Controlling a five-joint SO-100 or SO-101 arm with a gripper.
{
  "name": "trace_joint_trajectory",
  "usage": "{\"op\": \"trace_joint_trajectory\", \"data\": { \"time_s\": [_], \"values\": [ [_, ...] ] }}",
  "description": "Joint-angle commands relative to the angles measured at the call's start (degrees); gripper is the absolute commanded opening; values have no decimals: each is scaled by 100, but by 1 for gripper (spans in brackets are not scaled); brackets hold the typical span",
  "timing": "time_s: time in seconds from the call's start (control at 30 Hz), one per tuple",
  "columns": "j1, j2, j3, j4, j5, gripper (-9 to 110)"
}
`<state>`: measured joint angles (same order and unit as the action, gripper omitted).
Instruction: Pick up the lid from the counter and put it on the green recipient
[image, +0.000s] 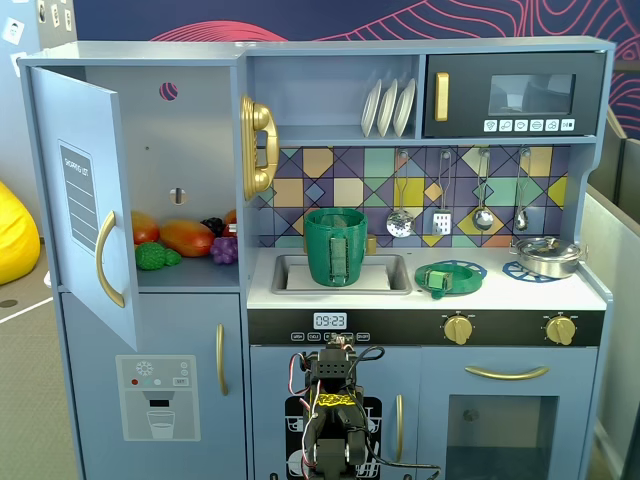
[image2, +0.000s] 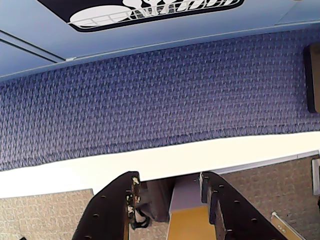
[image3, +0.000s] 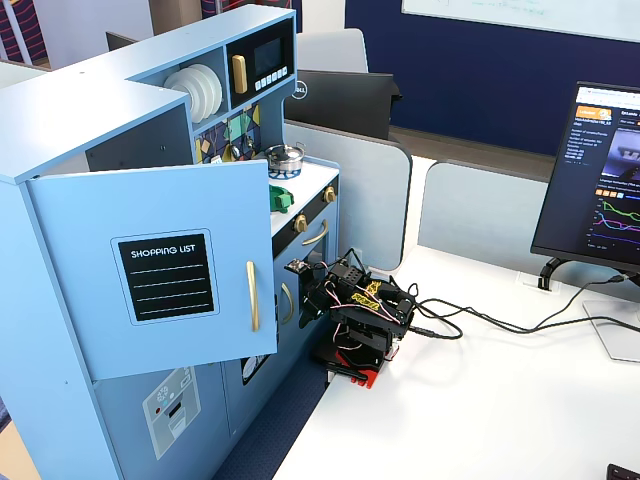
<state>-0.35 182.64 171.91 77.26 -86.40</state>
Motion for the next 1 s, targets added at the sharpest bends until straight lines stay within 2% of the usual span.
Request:
{"op": "trace_joint_trajectory", "data": {
  "time_s": [0.0, 0.43, 0.6, 0.83, 0.97],
  "values": [
    [18, -44, -9, 1028, 149, 0],
    [79, -44, -26, 905, 167, 0],
    [791, -536, -800, -598, 237, 0],
    [2065, -2039, -3199, -2979, -1063, 0],
    [2733, -2074, -3551, -4052, -782, 23]
  ]
}}
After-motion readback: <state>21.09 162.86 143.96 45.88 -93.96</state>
